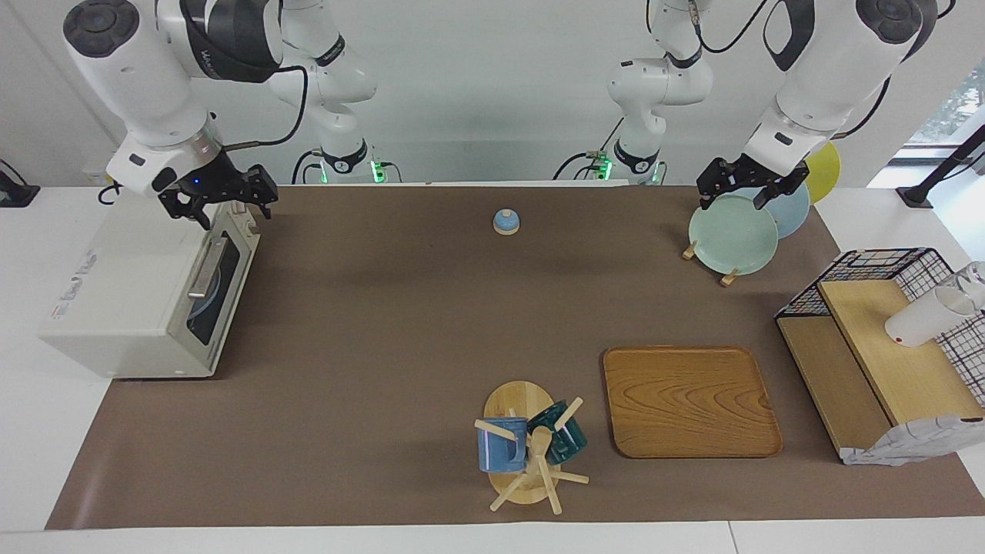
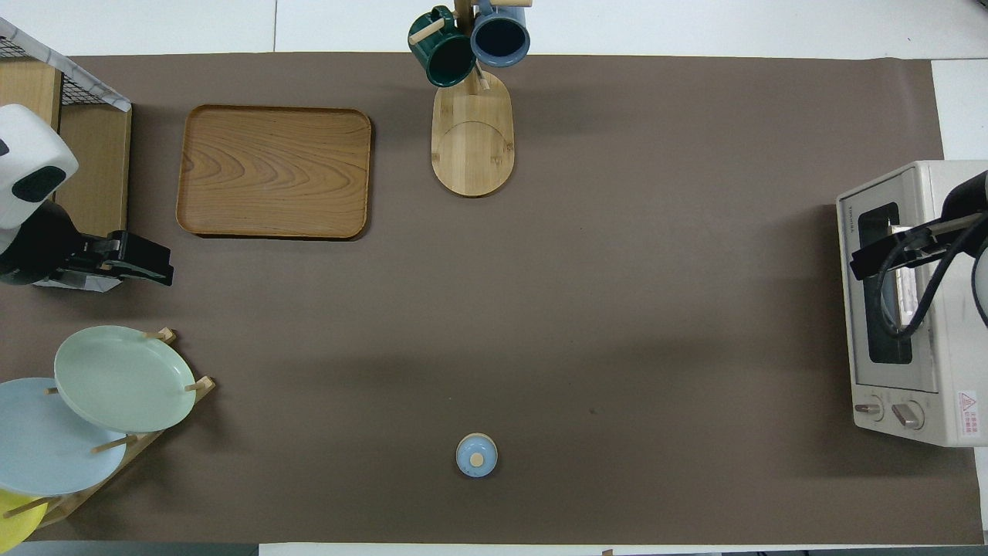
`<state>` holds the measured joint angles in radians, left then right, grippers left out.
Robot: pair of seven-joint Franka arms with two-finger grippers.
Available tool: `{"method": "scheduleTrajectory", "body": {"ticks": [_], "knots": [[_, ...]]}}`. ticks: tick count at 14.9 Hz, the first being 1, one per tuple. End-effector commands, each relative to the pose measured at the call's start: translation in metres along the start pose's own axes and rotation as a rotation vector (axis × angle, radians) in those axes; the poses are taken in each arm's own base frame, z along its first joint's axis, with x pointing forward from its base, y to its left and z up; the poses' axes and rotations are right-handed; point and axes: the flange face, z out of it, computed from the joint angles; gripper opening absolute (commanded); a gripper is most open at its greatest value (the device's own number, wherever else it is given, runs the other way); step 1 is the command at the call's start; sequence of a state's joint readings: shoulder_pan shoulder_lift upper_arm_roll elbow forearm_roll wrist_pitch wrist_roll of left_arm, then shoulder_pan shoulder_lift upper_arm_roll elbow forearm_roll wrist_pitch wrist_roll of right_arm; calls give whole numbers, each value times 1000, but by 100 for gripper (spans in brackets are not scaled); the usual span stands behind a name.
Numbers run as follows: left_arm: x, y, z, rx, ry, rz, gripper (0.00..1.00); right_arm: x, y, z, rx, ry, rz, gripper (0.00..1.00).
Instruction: Put eggplant into oven
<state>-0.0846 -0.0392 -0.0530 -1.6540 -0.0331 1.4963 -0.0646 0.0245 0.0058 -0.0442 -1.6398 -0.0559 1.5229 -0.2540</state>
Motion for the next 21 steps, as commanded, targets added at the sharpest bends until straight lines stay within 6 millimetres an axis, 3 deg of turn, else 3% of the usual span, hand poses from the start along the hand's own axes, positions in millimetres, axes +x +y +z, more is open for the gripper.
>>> {"method": "scheduleTrajectory", "body": {"ticks": [1,21], "knots": [[-6,-4,-3,20,3,-4,100,-6,-3,-3,24,6,25,100],[-6,-4,-3,20,3,-4,100,-6,2,-14,26,34,59,100]]}}
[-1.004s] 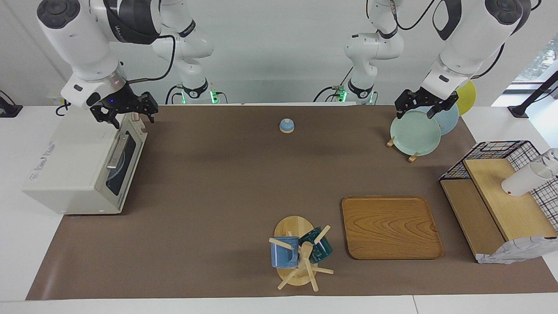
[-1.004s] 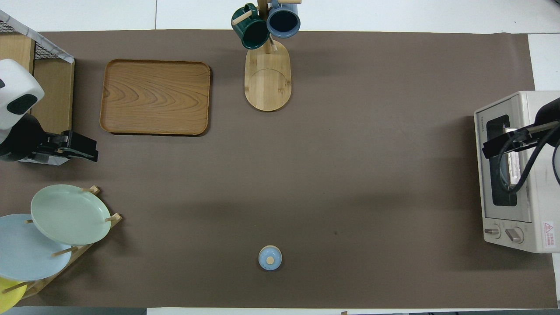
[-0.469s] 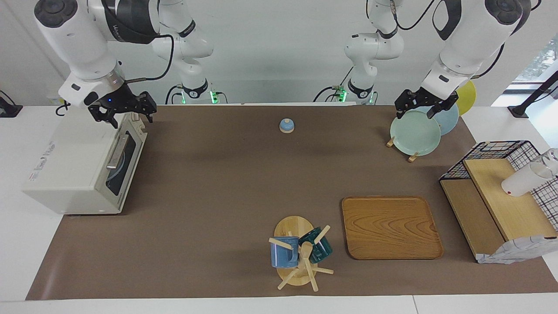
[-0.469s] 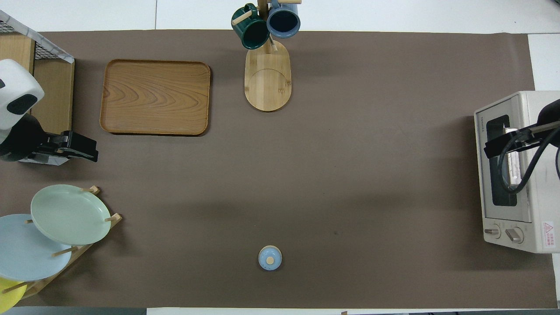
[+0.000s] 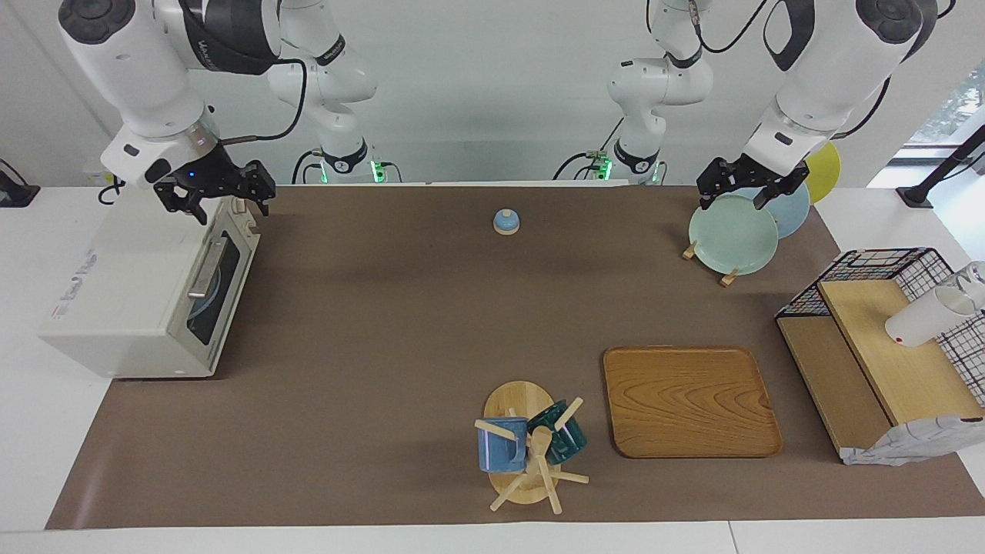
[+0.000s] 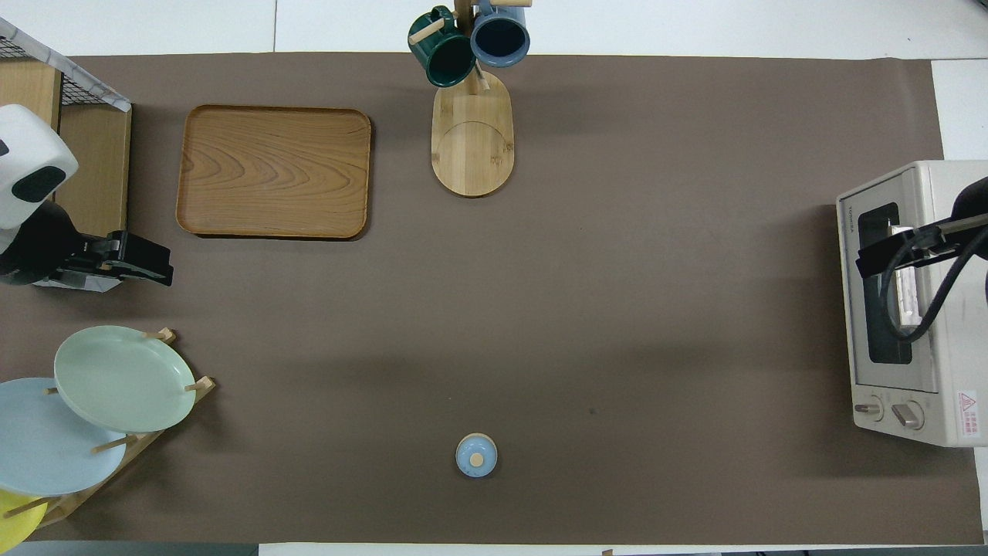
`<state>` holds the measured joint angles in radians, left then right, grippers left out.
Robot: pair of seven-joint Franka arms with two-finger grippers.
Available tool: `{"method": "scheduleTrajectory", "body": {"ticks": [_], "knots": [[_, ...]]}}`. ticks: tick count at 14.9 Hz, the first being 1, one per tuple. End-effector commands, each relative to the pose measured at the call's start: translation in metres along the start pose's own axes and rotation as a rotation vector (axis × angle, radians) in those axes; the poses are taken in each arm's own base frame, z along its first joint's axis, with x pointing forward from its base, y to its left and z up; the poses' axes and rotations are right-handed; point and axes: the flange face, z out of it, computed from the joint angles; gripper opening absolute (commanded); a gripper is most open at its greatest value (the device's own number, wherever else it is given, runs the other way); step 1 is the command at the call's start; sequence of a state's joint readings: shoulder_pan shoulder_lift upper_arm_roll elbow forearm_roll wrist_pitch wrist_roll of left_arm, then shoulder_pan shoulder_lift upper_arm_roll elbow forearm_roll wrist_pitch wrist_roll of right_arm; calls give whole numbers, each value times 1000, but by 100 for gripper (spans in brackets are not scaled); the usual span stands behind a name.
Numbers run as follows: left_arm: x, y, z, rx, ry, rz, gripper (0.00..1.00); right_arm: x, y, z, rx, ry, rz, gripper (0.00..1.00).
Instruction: Put eggplant into oven
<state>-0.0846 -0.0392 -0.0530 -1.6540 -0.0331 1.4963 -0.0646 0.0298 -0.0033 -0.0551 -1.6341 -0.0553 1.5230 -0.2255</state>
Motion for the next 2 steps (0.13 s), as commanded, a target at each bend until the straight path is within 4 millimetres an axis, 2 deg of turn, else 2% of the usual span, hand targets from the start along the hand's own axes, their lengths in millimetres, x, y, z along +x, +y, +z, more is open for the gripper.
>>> {"method": "scheduleTrajectory", "body": {"ticks": [1,2], "knots": [[-6,-4,-3,20,3,-4,100,-2,0,-7,26,21,26,100],[-6,-4,-3,20,3,-4,100,-1,0,-7,26,22,26,100]]}}
